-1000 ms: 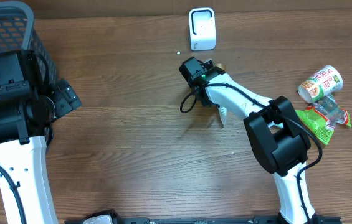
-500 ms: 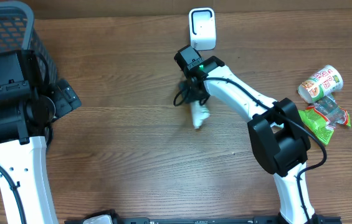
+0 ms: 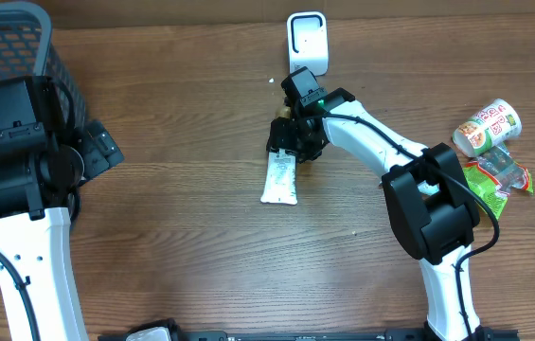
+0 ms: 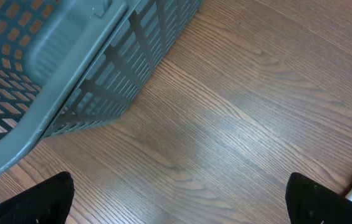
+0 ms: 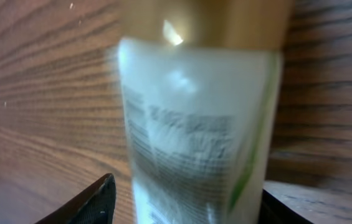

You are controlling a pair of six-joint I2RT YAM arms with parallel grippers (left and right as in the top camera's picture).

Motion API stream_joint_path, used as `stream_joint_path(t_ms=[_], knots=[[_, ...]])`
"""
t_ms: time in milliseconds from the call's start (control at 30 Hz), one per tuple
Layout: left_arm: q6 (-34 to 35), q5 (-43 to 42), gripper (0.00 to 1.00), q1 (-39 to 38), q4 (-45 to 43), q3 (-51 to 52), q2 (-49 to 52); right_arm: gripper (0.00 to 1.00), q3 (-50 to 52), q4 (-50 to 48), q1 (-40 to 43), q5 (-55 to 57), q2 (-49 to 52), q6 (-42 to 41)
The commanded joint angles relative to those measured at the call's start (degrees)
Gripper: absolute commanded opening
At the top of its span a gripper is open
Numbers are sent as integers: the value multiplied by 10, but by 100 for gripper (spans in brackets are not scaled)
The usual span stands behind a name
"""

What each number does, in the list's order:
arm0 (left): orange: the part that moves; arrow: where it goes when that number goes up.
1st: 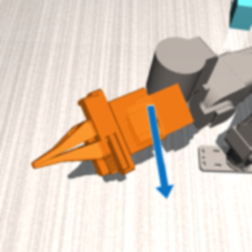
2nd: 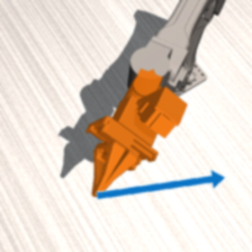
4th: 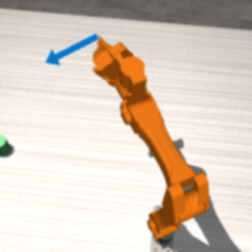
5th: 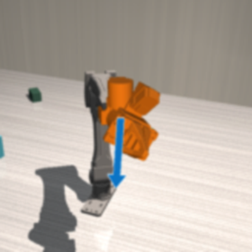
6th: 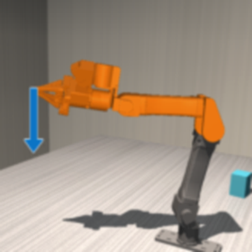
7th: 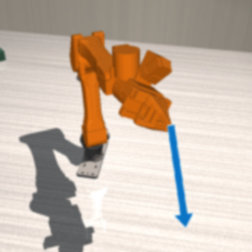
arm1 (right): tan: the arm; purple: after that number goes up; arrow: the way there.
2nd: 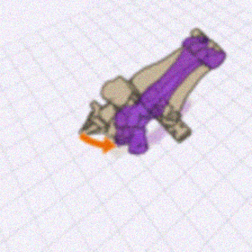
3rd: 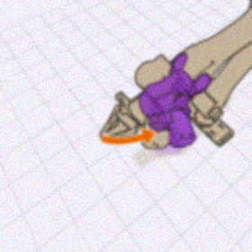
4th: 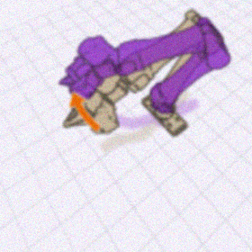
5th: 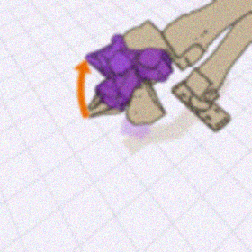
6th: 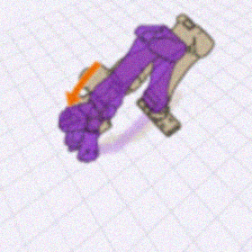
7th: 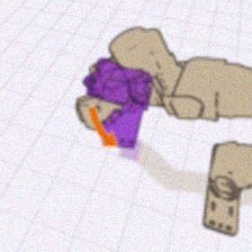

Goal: Scan the item barcode

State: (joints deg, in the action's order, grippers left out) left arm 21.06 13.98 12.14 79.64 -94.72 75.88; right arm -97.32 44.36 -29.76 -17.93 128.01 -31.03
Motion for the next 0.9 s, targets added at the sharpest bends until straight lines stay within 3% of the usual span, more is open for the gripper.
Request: stream_joint_path(t_ms=[0, 233, 367, 467, 700, 867], knots=[[8, -1, 100, 2, -2, 0, -2, 61, -7, 4, 3, -56, -8, 42], [8, -1, 100, 2, -2, 0, -2, 66, -59, 70, 46, -67, -24, 111], [8, -1, 100, 2, -2, 0, -2, 84, -81, 103, 92, -85, -28, 129], [8, -1, 100, 2, -2, 0, -2, 91, -73, 99, 117, -134, -26, 136], [8, 0, 99, 2, -2, 0, -2, 91, -1, 43, 117, -173, -24, 163], [8, -1, 100, 2, -2, 0, -2, 78, 62, -28, 107, -213, -24, 160]])
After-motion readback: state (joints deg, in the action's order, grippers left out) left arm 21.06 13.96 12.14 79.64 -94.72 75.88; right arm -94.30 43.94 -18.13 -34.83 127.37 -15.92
